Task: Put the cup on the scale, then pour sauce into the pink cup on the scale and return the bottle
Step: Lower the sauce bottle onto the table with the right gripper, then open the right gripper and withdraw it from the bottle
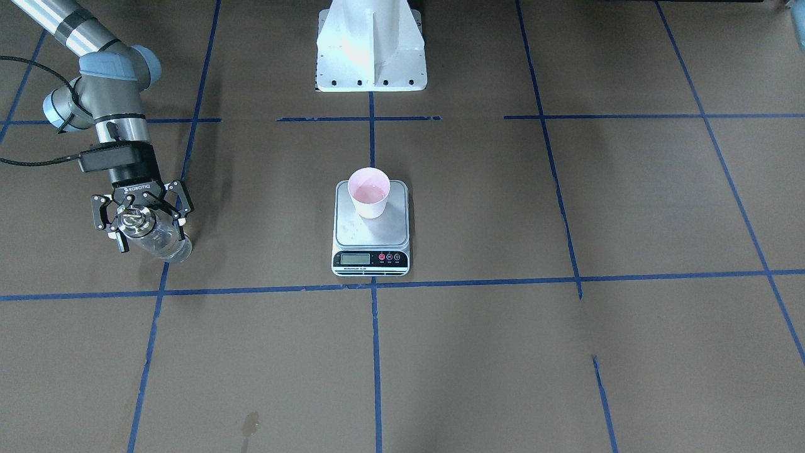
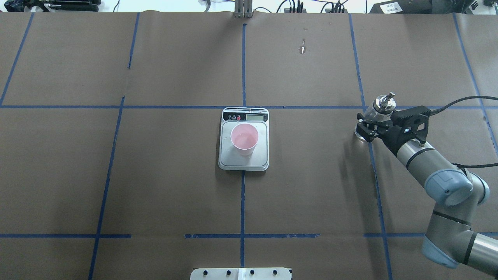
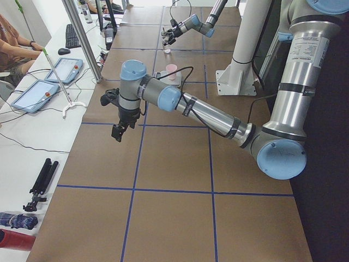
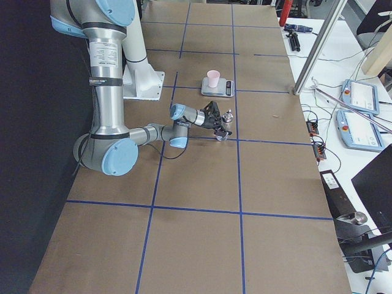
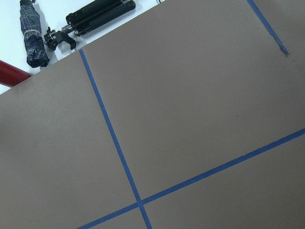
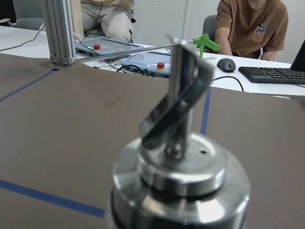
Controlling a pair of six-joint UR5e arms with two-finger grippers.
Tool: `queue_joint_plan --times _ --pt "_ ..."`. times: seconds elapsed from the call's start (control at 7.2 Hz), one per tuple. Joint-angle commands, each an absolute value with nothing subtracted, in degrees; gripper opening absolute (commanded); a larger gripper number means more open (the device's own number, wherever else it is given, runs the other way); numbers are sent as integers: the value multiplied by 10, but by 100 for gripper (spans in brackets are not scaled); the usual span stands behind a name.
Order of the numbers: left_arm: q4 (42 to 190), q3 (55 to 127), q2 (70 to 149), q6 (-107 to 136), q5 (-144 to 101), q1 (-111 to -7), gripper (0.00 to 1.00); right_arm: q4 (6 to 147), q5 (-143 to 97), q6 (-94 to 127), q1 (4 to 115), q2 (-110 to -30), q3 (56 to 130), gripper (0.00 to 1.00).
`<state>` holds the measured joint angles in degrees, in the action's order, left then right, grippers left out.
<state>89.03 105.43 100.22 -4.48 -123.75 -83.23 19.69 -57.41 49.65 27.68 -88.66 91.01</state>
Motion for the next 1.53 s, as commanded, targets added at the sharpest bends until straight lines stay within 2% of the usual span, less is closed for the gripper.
queue_joint_plan --times 0.0,0.69,1.39 --pt "890 1054 1003 -45 -1237 -832 100 197 -575 496 274 -891 921 100" --pt "890 1054 1002 -45 -1237 -833 100 197 -573 497 243 -953 980 100" --pt "890 1055 1002 -46 -1237 -833 100 198 -584 498 217 -1117 1126 100"
